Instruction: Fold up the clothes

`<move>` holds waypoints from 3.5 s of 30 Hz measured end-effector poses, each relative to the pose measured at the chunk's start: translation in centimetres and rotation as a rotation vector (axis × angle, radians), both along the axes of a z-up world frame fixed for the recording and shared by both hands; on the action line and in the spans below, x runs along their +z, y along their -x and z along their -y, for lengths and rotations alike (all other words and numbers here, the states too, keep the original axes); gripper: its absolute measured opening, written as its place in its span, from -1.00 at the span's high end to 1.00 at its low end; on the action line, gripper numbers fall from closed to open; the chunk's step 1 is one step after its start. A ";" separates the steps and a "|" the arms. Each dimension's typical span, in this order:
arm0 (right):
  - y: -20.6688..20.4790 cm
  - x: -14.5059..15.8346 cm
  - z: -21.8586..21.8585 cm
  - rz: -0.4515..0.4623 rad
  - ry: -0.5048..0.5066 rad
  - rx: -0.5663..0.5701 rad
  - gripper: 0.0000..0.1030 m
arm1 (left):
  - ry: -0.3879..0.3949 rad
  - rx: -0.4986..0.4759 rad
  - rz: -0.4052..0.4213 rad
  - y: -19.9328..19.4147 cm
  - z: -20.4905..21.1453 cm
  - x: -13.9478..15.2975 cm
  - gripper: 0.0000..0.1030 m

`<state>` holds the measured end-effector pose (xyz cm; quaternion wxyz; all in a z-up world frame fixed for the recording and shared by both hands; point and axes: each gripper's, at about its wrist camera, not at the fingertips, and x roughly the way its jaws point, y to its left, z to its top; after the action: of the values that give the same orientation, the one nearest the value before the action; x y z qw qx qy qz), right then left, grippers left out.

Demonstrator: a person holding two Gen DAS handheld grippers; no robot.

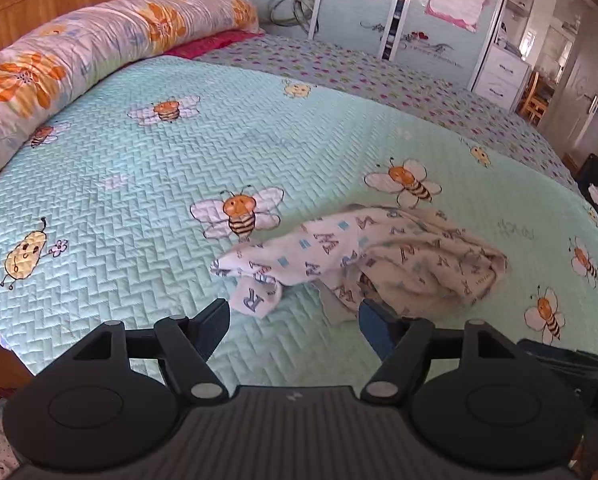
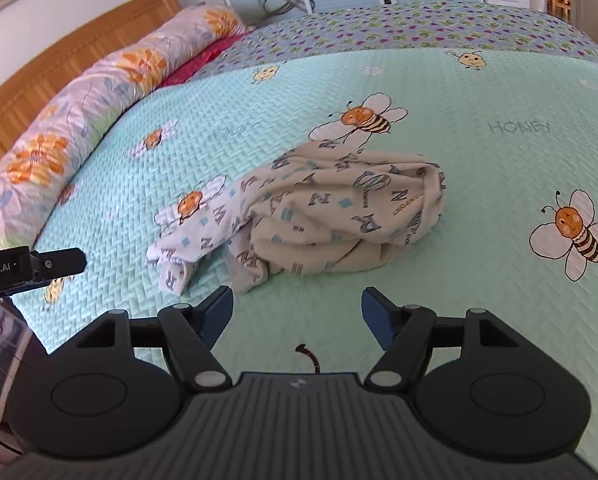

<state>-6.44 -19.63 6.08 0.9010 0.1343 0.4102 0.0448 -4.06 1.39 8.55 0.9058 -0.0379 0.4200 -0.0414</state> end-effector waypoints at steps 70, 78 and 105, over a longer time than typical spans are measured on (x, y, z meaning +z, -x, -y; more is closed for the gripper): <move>-10.1 -6.8 -4.8 0.271 0.486 0.310 -0.55 | -0.203 0.002 -0.066 -2.7 -1.2 -11.7 -0.43; -10.1 -8.0 -3.0 0.223 0.340 0.244 0.37 | -0.156 -0.008 -0.097 -2.7 -1.1 -11.8 -0.43; 1.3 -7.4 -0.5 0.135 -0.250 0.222 0.85 | 0.559 -0.014 -0.239 -4.8 0.0 -12.9 -0.44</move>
<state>-7.76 -19.13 -1.29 0.8924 0.1958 0.3521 0.2033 0.77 1.44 -4.31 0.8040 -0.2873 0.4964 -0.1569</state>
